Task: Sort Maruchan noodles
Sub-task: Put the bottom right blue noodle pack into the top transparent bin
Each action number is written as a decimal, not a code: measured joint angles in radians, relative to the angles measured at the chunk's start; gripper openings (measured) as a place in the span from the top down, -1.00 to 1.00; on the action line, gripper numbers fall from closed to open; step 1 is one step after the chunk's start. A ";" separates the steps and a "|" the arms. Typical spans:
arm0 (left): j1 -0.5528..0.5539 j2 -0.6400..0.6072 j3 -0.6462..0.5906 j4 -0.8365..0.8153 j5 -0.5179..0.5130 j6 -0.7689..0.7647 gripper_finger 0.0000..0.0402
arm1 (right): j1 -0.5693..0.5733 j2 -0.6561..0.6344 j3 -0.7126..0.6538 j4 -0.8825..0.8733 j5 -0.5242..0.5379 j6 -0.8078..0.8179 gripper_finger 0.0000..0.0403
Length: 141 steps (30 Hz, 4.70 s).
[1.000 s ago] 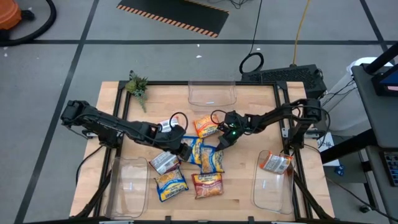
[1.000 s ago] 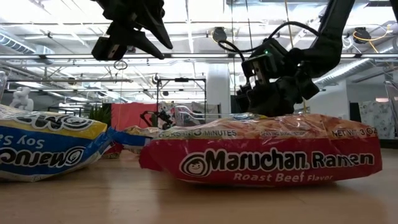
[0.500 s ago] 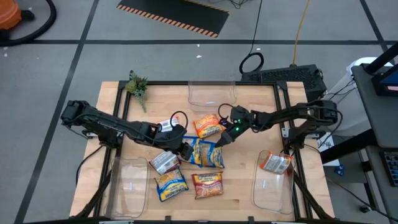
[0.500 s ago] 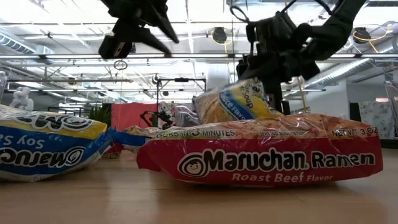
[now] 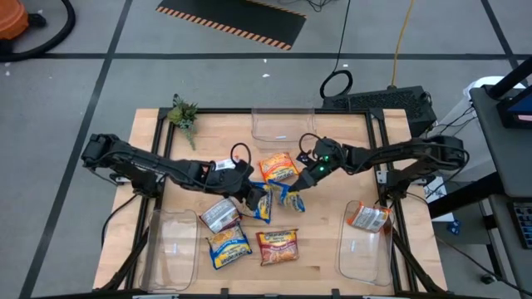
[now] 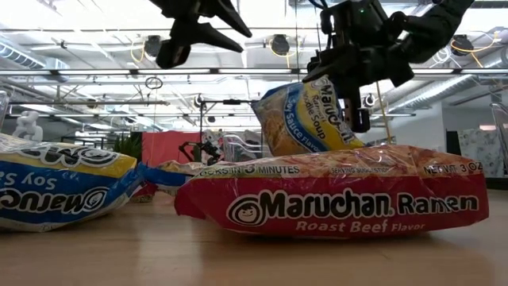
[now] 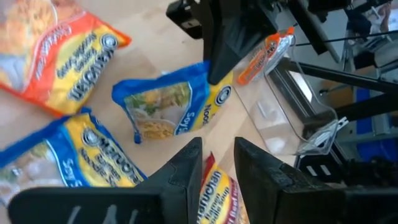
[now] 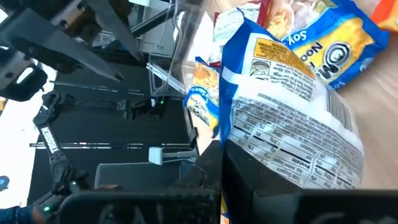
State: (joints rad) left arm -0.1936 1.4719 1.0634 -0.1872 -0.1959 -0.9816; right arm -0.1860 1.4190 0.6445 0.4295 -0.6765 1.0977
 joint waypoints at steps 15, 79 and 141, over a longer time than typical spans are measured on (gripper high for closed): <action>0.114 0.000 0.000 0.076 0.065 0.397 -0.79 | 0.042 -0.012 0.001 -0.053 0.034 -0.022 1.00; 0.164 0.209 0.000 0.376 0.551 0.611 0.55 | 0.080 -0.362 0.001 -0.270 0.531 0.071 0.39; 0.416 -0.001 0.320 -0.651 0.172 0.089 0.04 | -0.058 -0.703 0.001 -0.517 0.707 0.026 0.37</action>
State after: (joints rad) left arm 0.2223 1.4706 1.3833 -0.8380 -0.0235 -0.8928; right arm -0.2439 0.7157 0.6453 -0.0874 0.0303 1.1234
